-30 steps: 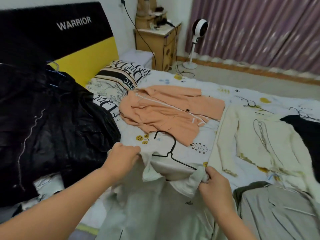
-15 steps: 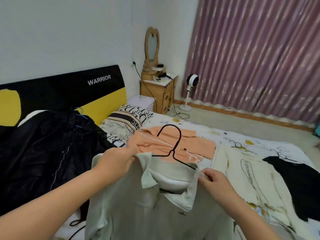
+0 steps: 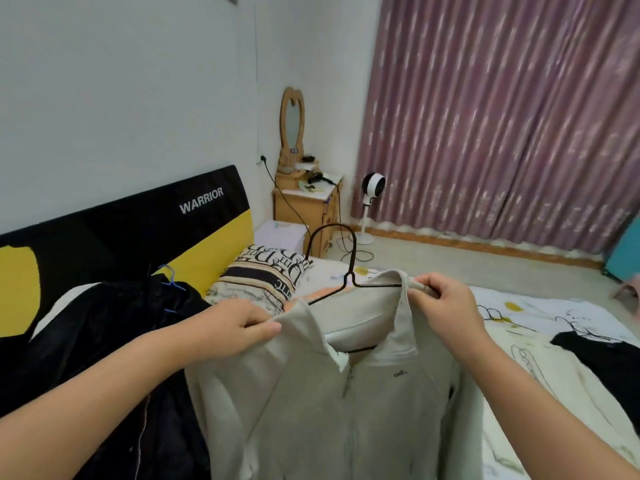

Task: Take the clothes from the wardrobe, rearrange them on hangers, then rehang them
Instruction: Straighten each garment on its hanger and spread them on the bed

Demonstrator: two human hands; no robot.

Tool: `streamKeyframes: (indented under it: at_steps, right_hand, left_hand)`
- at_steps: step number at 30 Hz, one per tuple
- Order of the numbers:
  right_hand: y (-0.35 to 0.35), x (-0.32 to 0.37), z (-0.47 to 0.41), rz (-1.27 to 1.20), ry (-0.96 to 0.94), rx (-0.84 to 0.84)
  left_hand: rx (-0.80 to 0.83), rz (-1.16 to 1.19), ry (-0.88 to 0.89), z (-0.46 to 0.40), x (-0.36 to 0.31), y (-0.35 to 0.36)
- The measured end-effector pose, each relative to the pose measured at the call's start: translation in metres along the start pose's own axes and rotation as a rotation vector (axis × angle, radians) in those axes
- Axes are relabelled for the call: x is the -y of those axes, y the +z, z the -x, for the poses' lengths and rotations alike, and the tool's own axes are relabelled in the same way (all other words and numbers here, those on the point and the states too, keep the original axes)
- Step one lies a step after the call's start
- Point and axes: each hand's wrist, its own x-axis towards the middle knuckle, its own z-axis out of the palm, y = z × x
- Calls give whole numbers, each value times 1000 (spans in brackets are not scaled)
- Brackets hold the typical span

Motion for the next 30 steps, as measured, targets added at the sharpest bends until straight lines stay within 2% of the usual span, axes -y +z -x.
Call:
streamKeyframes:
  at_steps: [4,8,11,15,20,23,26,28,30]
  right_hand:
    - [22,-3,-27,33,57,-49]
    - [39,-16,-54,256,124,-70]
    - [51,-33,-59,205,183,-104]
    - [75,-68,-48,64,247,71]
    - [110,-119,-32,-78,347,428]
    - [124,-147,-40,-127,375,521]
    - [134,-169,-57,-182,361,474]
    - [141,-188,-72,-170,347,327]
    - [150,-211,-93,-165,417,149]
  left_hand:
    - [-110,158,16,-26,13,-13]
    - [-200,100,22,-59,8,-14]
    - [-276,65,-16,-89,-3,-18]
    - [-375,67,-17,-134,-26,-25]
    - [-438,48,-17,-202,-77,-18]
    - [-451,51,-24,-247,-107,-9]
    - [-478,88,-3,-291,-131,2]
    - [-485,97,-1,-320,-143,9]
    - [-484,106,-3,-348,-151,16]
